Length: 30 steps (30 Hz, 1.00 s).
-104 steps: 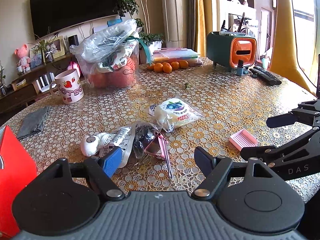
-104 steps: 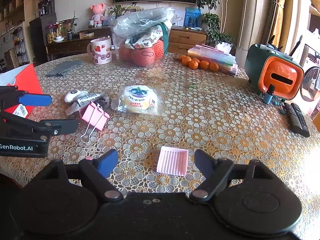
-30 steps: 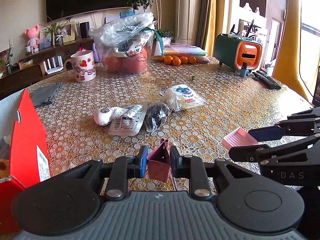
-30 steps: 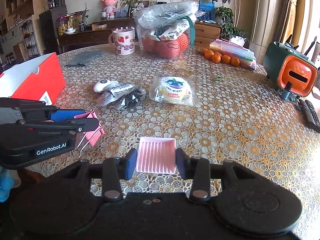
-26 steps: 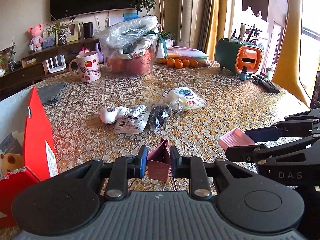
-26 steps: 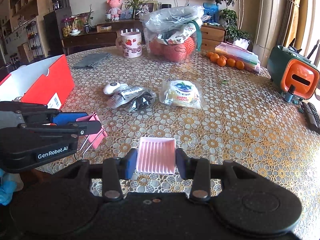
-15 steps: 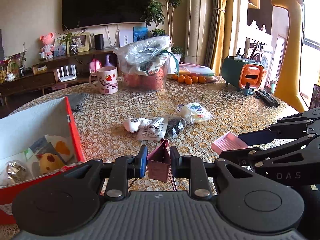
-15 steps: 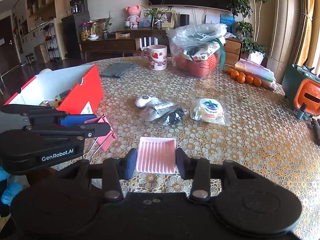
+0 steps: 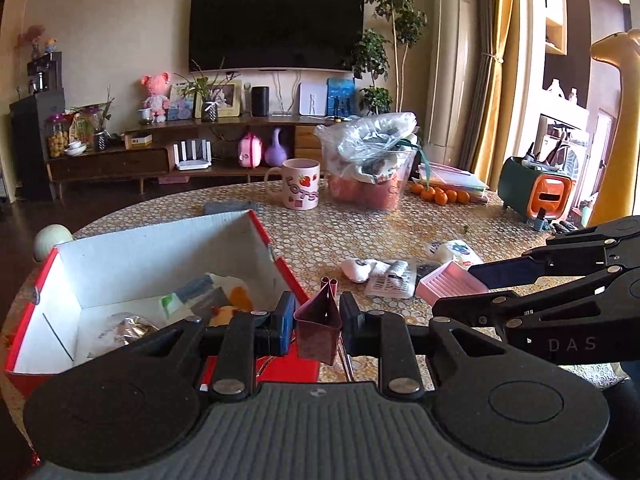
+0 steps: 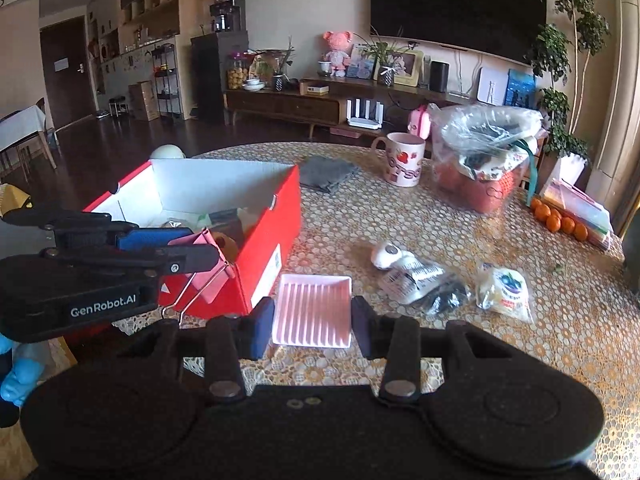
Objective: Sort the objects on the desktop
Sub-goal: 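Lift and carry the binder clip and pink tray in both grippers to the box, then lower the pink tray into the box and open the right gripper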
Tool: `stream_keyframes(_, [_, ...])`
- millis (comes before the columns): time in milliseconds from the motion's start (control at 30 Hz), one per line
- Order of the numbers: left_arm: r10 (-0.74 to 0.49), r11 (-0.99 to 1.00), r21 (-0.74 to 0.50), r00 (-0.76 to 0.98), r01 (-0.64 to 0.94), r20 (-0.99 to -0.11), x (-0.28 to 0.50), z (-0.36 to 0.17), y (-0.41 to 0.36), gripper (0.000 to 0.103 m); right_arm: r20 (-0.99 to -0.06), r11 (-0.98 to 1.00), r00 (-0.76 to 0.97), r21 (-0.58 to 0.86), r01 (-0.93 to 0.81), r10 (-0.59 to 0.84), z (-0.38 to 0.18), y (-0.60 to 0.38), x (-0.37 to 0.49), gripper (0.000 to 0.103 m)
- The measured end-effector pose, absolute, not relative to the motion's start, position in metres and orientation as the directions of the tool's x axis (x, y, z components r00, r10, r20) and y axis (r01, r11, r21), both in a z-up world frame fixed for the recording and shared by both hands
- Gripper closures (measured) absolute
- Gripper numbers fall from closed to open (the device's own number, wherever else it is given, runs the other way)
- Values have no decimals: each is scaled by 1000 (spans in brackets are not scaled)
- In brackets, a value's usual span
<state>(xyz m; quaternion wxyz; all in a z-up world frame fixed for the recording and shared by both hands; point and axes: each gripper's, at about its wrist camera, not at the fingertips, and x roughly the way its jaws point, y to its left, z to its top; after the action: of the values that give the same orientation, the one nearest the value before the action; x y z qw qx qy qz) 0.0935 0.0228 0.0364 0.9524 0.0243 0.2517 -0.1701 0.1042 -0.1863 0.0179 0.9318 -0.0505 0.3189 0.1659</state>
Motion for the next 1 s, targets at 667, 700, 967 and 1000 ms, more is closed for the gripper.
stream_keyframes(667, [-127, 986, 33, 856, 166, -501, 144, 43, 107, 81, -609, 860, 695, -40, -509, 383, 31, -82, 157, 62])
stream_keyframes(700, [-123, 986, 32, 854, 161, -506, 148, 42, 110, 81, -611, 856, 690, -39, -515, 387, 30, -77, 160, 62])
stream_keyframes(967, [-89, 990, 40, 829, 133, -552, 186, 31, 134, 81, -632, 834, 661, -41, -550, 405, 21, -45, 176, 62])
stream_keyframes(1000, [-84, 990, 48, 827, 133, -555, 190, 29, 135, 81, -636, 833, 658, -42, -552, 404, 19, -41, 178, 62])
